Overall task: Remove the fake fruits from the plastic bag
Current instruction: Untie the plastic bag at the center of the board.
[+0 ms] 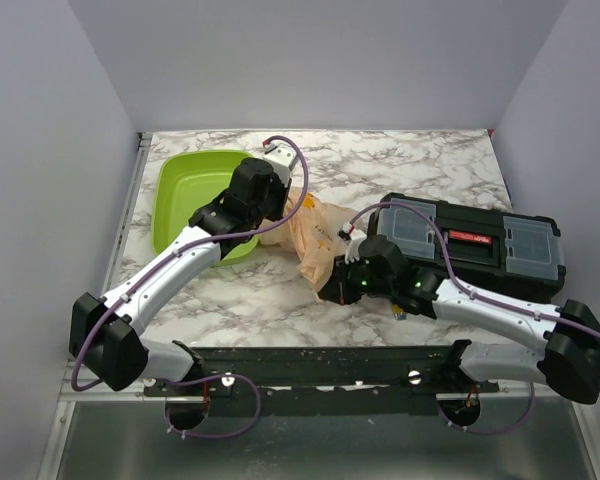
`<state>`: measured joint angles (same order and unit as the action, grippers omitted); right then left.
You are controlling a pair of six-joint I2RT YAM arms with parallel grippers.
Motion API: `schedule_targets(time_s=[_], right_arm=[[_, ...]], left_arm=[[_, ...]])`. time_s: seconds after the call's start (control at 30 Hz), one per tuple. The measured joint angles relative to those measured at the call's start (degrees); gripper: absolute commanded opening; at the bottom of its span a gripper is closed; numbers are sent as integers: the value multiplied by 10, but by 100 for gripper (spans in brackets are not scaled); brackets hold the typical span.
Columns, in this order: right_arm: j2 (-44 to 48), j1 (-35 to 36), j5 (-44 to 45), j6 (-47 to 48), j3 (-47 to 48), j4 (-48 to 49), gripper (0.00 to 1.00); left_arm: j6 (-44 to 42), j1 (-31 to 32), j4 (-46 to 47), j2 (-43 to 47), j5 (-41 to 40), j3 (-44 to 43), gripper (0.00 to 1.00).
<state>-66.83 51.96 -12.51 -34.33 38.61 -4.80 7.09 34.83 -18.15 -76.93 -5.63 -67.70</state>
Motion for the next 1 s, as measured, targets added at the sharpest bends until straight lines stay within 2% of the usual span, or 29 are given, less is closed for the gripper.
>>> schedule_targets(time_s=[0.3,0.83,0.9,1.0], right_arm=[[-3,-1,84,-107,-16,-42,1],[144,-1,116,-130,-52,-59,2],[154,-1,114,-122,-50,-57,6],[154,-1,113,-106,-37,-69,17]], left_arm=[[-4,-2,0,0,-2,2,0],[-19,-29,7,43,2,22,0],[-24,-32,14,46,11,27,0],[-31,-36,24,48,27,31,0]])
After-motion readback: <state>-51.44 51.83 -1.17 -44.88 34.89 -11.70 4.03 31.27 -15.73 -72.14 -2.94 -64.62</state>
